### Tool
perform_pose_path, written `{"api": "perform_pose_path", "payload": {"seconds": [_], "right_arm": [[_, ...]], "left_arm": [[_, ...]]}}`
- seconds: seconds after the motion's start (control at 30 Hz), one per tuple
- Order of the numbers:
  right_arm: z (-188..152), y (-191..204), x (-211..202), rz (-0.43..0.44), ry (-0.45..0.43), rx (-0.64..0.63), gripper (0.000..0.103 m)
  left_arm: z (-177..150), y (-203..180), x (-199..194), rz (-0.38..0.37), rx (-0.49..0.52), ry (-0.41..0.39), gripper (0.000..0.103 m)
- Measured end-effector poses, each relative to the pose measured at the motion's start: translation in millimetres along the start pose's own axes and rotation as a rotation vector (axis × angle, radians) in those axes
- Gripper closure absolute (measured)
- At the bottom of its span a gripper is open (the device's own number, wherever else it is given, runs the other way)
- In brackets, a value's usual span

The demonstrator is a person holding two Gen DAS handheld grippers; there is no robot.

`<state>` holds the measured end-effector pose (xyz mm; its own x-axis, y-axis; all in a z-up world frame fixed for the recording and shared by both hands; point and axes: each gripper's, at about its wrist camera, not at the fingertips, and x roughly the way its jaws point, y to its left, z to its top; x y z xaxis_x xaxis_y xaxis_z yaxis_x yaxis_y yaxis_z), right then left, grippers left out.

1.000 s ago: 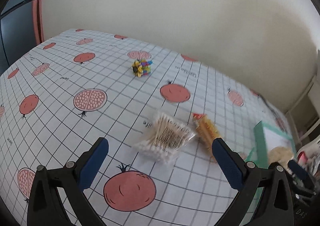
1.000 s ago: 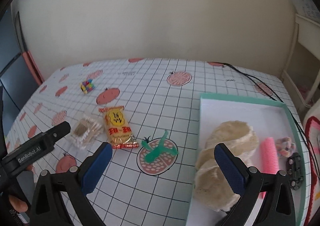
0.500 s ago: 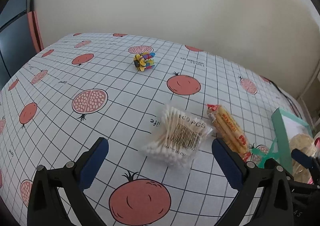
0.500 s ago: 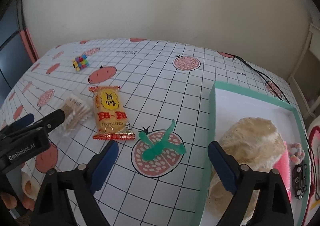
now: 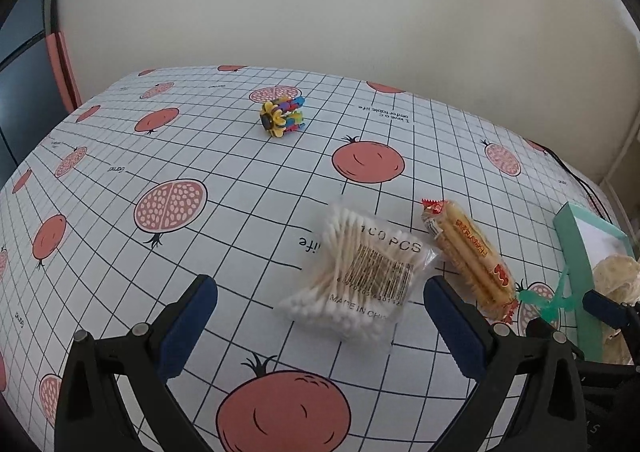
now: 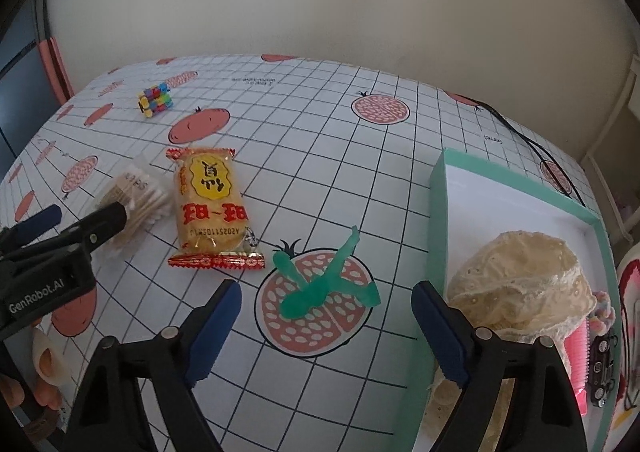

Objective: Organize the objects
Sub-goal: 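Move both tools back toward the cotton swab pack and green figure, then grasp the cotton swab pack with the left tool while the right tool grasps the green figure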

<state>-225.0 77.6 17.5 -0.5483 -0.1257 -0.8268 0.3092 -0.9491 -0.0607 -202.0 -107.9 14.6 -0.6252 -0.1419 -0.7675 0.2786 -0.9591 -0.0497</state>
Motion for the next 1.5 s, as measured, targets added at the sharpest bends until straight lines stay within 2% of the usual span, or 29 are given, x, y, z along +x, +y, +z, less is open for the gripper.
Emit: {"api": "perform_pose_path", "payload": {"seconds": [0.27,0.57,0.63,0.73,0.83,0.9,1.0,1.23,1.5], "right_arm": [[1,4,3,0.003,0.01,-0.021,0.016],[-1,-1,7,0.025,0.039,0.011,0.03],[-1,0,8,0.027,0.047,0.011,0.037],[-1,0,8,0.028,0.049,0.011,0.046],[-1,-1,7,0.034,0.049,0.015,0.046],[-1,-1,7,0.035,0.049,0.014,0.047],[-1,0,6,0.036,0.048,0.007,0.047],[-2,1,5,0.034,0.047,0.001,0.048],[1,1,-1,0.037,0.034,0.006,0.048]], "left_arm": [[-3,-7,6,-0.001,0.031,0.011,0.001],[-4,-10,3,-0.021,0.05,0.006,0.006],[-5,-13,4,-0.029,0.06,0.016,0.02],[-6,-15,5,-0.033,0.07,0.026,0.025],[-6,-14,6,-0.037,0.065,0.029,0.036],[-5,-13,6,-0.04,0.063,0.031,0.038],[-6,-15,5,-0.044,0.075,0.031,0.046],[-5,-15,2,-0.061,0.077,0.033,0.056],[-3,-10,-1,-0.075,0.052,0.038,0.061]]}}
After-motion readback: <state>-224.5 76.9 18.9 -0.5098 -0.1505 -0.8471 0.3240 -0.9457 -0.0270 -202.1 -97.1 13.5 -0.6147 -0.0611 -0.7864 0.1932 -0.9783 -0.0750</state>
